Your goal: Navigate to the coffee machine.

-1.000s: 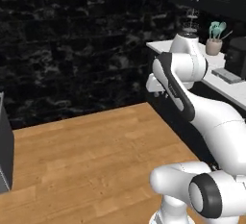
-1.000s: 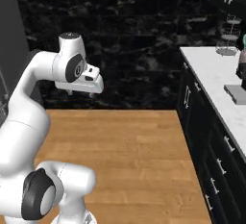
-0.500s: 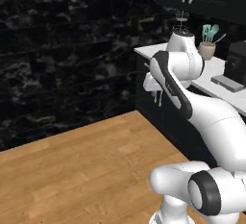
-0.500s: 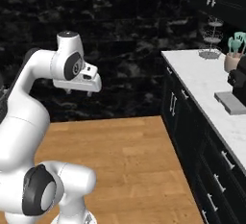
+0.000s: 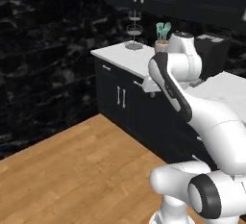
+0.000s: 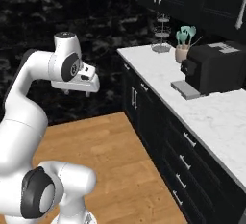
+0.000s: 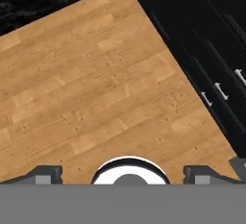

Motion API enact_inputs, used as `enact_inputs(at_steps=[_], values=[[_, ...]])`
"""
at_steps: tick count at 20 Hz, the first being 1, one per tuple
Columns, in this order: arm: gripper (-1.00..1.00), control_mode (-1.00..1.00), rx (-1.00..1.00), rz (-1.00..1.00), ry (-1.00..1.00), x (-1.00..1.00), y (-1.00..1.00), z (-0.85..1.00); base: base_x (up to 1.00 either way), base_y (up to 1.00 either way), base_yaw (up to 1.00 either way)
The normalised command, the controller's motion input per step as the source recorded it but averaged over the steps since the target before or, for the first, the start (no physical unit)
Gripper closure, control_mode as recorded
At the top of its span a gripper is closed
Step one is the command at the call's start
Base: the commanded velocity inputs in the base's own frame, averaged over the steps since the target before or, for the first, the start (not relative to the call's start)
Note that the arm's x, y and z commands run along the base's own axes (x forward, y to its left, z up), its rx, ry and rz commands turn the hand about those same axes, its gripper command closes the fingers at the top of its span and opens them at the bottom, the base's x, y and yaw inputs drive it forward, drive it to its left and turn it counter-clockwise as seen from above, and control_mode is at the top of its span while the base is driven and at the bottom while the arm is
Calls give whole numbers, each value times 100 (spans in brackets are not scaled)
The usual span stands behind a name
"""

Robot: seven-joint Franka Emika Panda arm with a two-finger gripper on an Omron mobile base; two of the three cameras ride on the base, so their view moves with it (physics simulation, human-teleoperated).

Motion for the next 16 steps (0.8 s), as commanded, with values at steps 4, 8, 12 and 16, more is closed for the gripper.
enact_inputs(at_steps=[4, 8, 12, 16], values=[[-100, 100, 0, 0, 0, 0, 0, 0, 23, -36, -46], [-100, 100, 0, 0, 0, 0, 0, 0, 31, -8, -41], [-100, 100, 0, 0, 0, 0, 0, 0, 43, 0, -42], [-100, 100, 0, 0, 0, 0, 0, 0, 70, 3, -35]])
